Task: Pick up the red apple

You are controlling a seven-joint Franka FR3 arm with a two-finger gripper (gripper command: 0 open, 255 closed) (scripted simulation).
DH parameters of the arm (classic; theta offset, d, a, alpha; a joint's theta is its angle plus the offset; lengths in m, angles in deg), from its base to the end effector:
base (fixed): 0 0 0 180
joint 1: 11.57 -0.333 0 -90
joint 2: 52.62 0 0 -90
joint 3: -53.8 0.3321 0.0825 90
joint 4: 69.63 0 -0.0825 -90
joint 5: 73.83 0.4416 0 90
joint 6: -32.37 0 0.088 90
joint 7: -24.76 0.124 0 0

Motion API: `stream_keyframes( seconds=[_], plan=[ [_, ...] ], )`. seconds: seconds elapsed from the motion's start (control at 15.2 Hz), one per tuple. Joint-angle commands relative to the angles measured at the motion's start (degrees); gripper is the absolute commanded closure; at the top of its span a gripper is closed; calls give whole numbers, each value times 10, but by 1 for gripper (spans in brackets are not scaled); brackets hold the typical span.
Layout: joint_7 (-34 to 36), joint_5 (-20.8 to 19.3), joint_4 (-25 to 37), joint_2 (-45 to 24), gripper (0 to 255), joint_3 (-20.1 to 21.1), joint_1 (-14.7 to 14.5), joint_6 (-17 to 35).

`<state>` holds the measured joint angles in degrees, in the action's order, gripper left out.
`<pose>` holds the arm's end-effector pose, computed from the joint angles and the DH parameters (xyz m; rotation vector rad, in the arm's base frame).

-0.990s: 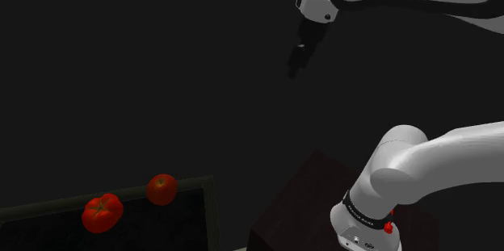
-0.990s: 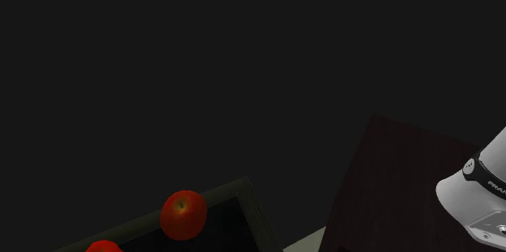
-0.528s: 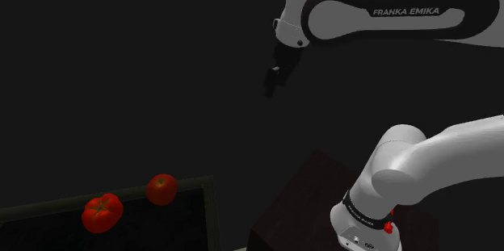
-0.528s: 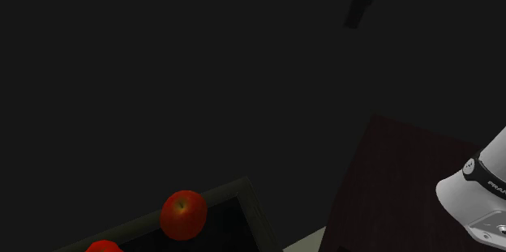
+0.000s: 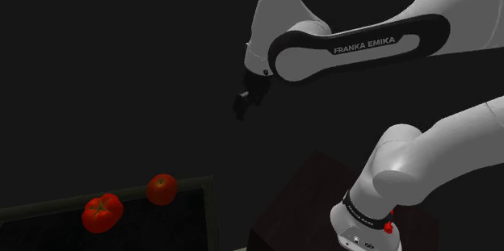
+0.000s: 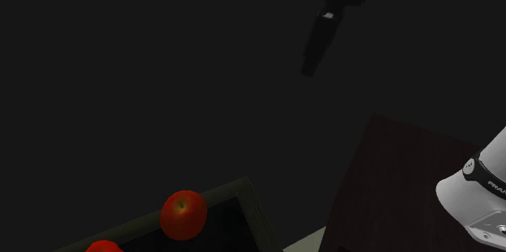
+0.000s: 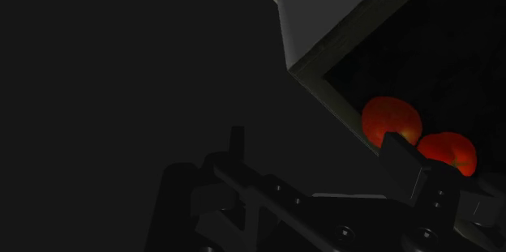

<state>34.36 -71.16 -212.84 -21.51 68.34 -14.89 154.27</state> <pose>0.4267 0.1406 0.4553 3.0749 0.1502 0.2677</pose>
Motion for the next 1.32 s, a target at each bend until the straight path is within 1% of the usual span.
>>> stream_keyframes(
  seconds=[0.0, 0.26, 0.4, 0.53, 0.73, 0.92, 1.06, 1.25],
  plan=[
    [27, -2, 3, -33, 0, 22, 0, 34],
    [88, -21, 20, -107, 0, 68, 5, 96],
    [123, -41, 34, -148, 0, 91, 11, 124],
    [163, -68, 52, -191, 0, 114, 17, 148],
    [232, -126, 85, -260, 0, 143, 25, 177],
    [310, -200, 127, -335, 0, 159, 22, 194],
    [360, -252, 160, -385, 0, 159, 10, 198],
    [426, -320, 215, -459, 0, 146, -20, 197]
  ],
)
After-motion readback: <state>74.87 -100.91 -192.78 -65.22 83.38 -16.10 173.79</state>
